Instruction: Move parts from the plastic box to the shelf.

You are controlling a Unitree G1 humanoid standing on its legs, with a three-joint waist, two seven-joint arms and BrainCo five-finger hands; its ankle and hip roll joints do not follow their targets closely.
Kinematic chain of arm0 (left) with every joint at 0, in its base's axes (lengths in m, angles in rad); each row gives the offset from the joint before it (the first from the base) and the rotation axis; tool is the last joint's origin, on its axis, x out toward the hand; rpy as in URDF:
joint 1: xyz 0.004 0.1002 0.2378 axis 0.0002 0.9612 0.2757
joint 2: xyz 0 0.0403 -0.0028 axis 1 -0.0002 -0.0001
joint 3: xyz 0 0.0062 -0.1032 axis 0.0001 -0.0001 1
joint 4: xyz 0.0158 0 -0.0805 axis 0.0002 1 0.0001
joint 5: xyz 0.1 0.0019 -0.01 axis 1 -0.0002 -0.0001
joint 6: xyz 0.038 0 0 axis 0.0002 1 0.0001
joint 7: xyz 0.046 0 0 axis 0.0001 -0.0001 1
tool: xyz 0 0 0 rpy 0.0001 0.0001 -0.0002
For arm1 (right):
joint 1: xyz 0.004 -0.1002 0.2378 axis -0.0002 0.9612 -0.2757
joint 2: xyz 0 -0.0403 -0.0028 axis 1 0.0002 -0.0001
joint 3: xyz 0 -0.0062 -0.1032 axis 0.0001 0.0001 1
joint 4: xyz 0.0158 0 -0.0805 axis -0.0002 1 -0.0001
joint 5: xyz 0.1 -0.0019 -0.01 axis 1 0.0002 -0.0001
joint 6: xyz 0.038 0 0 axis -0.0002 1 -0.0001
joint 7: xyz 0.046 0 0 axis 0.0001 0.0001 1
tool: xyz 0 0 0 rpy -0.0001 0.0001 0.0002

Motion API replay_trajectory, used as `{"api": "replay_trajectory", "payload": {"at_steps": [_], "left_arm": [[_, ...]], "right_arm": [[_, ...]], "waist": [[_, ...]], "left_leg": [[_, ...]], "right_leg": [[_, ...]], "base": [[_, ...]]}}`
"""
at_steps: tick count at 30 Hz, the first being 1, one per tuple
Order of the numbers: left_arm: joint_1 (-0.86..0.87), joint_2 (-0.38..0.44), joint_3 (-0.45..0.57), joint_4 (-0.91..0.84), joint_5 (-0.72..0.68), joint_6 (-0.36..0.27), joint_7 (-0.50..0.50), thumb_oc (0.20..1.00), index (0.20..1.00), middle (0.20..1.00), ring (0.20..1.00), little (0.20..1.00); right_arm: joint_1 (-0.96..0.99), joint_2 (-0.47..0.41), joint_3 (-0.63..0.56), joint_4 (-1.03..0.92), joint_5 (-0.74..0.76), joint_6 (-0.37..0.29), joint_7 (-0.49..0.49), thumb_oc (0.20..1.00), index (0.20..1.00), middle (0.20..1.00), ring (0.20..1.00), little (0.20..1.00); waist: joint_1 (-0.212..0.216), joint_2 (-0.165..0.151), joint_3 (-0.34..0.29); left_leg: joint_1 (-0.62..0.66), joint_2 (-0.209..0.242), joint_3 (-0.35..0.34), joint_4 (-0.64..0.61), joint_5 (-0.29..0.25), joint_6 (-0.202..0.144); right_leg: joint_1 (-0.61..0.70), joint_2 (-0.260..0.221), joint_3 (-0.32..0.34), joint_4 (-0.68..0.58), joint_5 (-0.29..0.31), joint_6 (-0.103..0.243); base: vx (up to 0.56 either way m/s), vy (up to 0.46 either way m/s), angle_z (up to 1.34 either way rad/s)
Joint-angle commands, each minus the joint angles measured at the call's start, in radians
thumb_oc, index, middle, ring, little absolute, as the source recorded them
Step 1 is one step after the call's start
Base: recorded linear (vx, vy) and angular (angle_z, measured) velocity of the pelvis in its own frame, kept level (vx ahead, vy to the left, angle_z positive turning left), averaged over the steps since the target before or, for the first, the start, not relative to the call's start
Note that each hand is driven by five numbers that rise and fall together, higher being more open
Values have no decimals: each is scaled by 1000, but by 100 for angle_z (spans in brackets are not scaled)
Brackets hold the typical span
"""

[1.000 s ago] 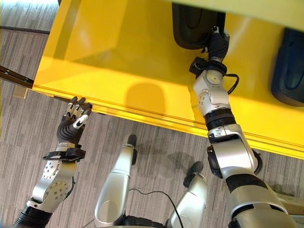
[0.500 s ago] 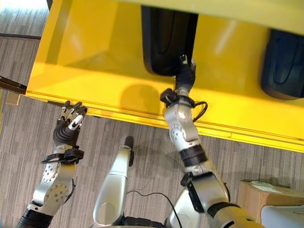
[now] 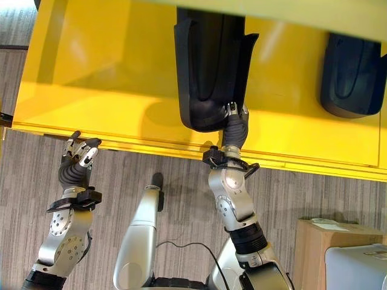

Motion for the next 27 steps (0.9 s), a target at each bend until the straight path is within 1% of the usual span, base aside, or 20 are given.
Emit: {"api": "replay_trajectory", "payload": {"at_steps": [1,3,6,14,16,21,23,27], "left_arm": [[-64,-34,-38,-103,37,-13,-24,1000,1000,1000,1000,1000],[-60,-34,-37,-103,37,-13,-25,1000,1000,1000,1000,1000],[-54,-32,-37,-113,39,-18,-23,1000,1000,1000,1000,1000],[-52,-26,-42,-118,35,-23,-19,1000,1000,1000,1000,1000],[-52,-27,-43,-116,34,-23,-19,1000,1000,1000,1000,1000],[-52,-19,-42,-127,36,-30,-19,1000,1000,1000,1000,1000],[-56,-18,-41,-129,39,-35,-17,1000,1000,1000,1000,1000],[-64,-12,-49,-125,37,-45,-18,1000,1000,1000,1000,1000]], "right_arm": [[-2,-13,-72,-47,-13,-39,-37,200,200,200,200,200],[-4,-11,-78,-43,-6,-45,-43,200,200,200,200,200],[-22,-18,-108,-38,-33,-50,-87,200,200,200,200,200],[-81,-13,-147,-22,-47,-65,-149,200,200,200,200,200],[-83,-11,-149,-21,-47,-64,-150,200,200,200,200,200],[-130,-27,-161,3,-100,-42,-177,200,200,200,200,200],[-160,-40,-172,30,-153,-17,-201,200,200,200,200,200],[-225,-61,-184,108,-192,10,-235,200,200,200,200,200]], "waist": [[-32,30,23],[-33,30,23],[-37,30,23],[-32,34,23],[-32,34,23],[-26,39,23],[-20,40,23],[-9,45,23]], "left_leg": [[53,29,59,-67,-5,-6],[53,29,59,-69,-5,-6],[54,31,60,-68,-7,-7],[54,32,59,-68,-8,-9],[53,32,58,-66,-9,-8],[56,30,59,-65,-10,-8],[57,29,57,-65,-10,-8],[56,27,54,-64,-12,-7]], "right_leg": [[-28,3,15,207,-125,-31],[-28,4,16,206,-125,-31],[-26,4,16,207,-124,-30],[-28,8,20,207,-126,-30],[-29,8,20,208,-127,-30],[-20,9,20,209,-130,-30],[-17,9,20,211,-133,-30],[-19,8,19,221,-139,-31]], "base": [[0,0,0],[0,0,0],[0,0,0],[0,0,0],[0,0,0],[0,0,0],[0,0,0],[2,-1,1]]}}
